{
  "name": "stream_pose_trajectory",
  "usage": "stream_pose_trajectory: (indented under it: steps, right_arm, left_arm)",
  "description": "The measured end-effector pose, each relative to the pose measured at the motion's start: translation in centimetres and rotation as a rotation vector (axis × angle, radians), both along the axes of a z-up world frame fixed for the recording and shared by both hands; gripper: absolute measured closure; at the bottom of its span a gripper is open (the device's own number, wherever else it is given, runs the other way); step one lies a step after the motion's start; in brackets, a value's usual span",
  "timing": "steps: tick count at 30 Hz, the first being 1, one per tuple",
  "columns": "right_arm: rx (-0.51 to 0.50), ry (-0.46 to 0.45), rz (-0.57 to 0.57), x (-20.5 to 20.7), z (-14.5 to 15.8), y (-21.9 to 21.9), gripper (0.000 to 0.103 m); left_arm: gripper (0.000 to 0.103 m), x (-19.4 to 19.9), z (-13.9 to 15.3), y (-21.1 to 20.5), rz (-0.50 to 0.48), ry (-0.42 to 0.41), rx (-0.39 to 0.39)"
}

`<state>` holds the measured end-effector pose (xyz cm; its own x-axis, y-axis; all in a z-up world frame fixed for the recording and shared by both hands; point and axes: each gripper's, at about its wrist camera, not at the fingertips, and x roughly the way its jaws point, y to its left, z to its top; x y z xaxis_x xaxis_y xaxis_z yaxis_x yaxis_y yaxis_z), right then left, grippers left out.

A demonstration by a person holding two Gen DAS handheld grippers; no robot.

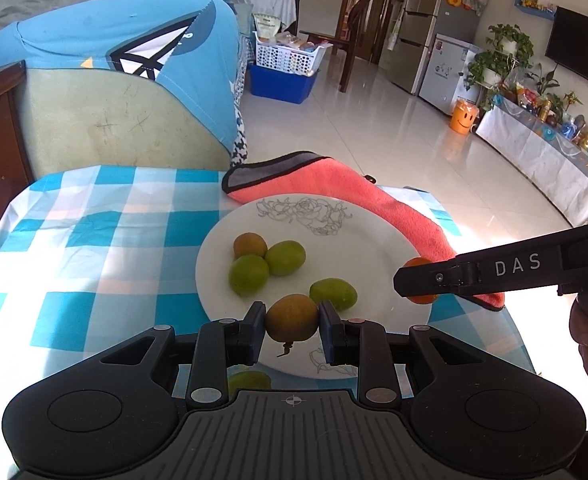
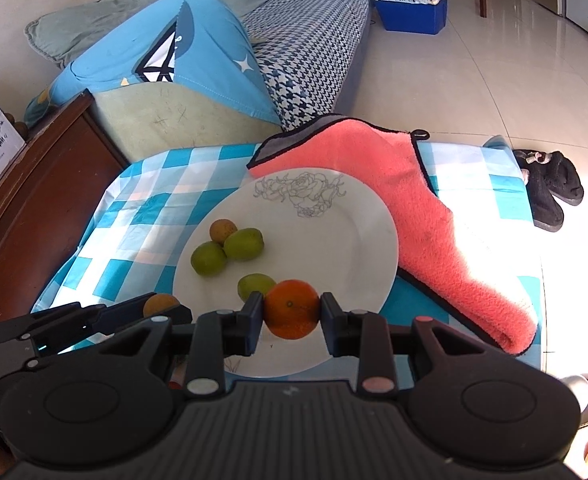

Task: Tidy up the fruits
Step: 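Open both grippers to release the fruits onto the plate, then move both grippers back toward the remaining fruits on the cloth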

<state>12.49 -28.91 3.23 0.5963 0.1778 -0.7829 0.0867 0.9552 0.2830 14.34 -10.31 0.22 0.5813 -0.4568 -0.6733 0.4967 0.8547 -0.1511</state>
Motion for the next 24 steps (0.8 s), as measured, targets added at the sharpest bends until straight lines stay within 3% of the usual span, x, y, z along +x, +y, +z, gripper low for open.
stream_pose_trajectory:
  steps: [13,16,18,24]
  right_arm:
    - [0.043,0.033,-0.072,1.5,-1.4,-0.9,0.07]
    - [0.038,0.014,-0.081,1.5,-1.1,-0.9,0.07]
    - [0.04,0.002,-0.081,1.4,-0.8,-1.0,0.07]
    - [0.046,-0.005,-0.073,1.3,-0.5,-0.9,0.069]
  left_arm:
    - [0.073,0.7,-0.4,-0.8,0.006,0.015,0.0]
    - [0.064,0.5,0.1,-0.7,0.015,-0.005,-0.004]
    - [0.051,0.3,0.5,-0.6,0.029,-0.022,0.006]
    - [0.044,0.5,1.3,0.0,0.067,-0.016,0.025]
